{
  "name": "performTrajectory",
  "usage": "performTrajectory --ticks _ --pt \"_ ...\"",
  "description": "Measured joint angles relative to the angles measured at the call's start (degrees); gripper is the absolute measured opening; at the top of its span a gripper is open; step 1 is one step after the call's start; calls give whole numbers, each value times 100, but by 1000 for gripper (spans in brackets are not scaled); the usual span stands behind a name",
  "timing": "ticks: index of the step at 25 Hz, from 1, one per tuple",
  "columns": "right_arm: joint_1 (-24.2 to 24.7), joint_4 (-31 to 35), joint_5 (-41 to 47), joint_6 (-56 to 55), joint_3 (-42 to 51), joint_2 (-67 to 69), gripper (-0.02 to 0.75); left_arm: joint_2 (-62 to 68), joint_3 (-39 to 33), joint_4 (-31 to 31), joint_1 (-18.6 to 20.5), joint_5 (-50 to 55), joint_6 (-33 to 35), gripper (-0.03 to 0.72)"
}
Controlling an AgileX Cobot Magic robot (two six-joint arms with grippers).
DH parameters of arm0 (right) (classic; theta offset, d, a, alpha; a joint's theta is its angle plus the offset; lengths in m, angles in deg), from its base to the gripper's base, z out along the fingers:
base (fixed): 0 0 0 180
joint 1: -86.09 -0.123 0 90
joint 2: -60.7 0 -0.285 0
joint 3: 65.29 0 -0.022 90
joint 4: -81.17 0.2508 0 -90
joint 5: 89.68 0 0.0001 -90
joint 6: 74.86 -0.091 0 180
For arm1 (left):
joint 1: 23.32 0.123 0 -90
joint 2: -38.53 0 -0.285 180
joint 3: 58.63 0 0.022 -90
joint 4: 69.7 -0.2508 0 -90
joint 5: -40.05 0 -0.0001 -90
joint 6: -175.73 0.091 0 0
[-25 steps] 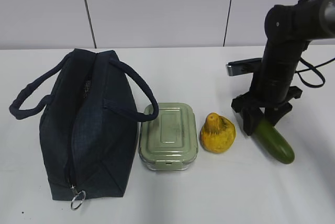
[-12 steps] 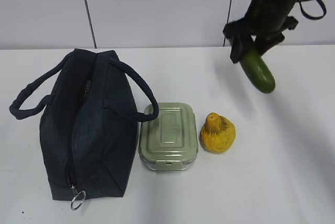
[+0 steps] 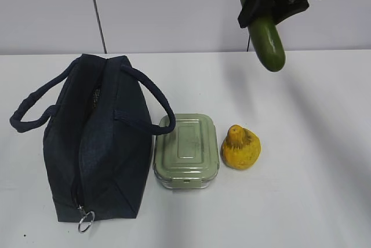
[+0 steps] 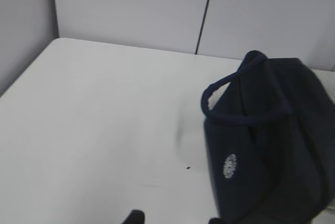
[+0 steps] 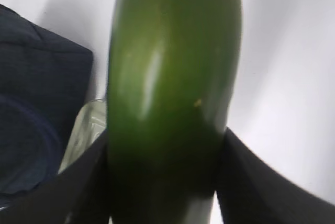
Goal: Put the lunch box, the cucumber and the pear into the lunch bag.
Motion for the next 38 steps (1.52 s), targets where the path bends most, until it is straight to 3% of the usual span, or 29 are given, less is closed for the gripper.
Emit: performTrajectory --ticks 8,14,25,31,38 --pt "0 586 22 114 0 -23 395 822 29 1310 0 -1019 209 244" --pt "-33 612 22 158 0 -23 395 2200 29 3030 0 -1525 1497 258" --pt "-33 646 22 172 0 -27 395 4374 29 4902 0 -1874 3501 268" --pt "-46 646 26 172 0 -27 395 5230 29 5127 -92 -1741 3906 268" --pt "-66 650 26 175 0 -27 395 6130 51 5340 -1052 -2195 4196 268"
